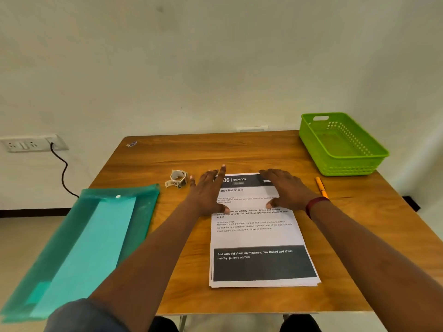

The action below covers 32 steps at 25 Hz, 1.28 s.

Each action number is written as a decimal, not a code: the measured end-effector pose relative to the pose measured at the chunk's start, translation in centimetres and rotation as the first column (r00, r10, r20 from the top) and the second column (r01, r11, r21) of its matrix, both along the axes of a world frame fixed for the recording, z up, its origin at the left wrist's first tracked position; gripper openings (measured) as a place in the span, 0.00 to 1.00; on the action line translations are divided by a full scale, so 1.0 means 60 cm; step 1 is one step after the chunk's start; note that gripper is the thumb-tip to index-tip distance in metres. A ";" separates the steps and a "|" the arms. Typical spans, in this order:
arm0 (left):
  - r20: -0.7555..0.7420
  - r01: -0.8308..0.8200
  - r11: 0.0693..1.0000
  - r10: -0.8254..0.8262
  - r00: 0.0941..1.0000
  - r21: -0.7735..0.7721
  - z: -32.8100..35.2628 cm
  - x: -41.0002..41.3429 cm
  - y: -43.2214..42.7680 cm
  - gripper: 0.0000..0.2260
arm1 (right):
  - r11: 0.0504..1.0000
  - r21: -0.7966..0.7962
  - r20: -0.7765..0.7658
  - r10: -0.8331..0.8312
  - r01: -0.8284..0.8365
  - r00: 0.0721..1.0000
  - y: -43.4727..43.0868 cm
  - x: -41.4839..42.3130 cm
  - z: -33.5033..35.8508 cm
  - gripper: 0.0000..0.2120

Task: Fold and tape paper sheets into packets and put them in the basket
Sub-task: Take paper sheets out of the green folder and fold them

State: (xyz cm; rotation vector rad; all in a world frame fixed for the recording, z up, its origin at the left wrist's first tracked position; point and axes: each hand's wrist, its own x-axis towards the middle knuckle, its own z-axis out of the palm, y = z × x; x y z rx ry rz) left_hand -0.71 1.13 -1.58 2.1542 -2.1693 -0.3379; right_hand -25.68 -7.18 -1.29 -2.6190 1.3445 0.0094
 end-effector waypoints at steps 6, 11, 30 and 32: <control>-0.030 -0.035 0.999 0.034 0.999 -0.011 0.001 -0.007 0.009 0.57 | 1.000 0.013 -0.049 0.001 0.000 0.999 -0.003 0.006 0.005 0.51; -0.007 -0.038 0.999 0.038 0.999 0.018 0.004 -0.008 0.004 0.57 | 0.999 -0.041 -0.070 0.001 -0.004 0.998 0.007 0.010 0.006 0.48; 0.033 -0.044 0.999 0.043 0.999 0.029 0.004 0.001 -0.001 0.58 | 0.994 -0.105 -0.059 -0.026 0.019 0.998 0.007 0.008 0.005 0.51; 0.043 -0.035 0.999 0.034 0.999 0.029 0.004 0.001 -0.002 0.58 | 0.993 -0.117 -0.053 -0.030 0.023 0.998 0.010 0.008 0.007 0.51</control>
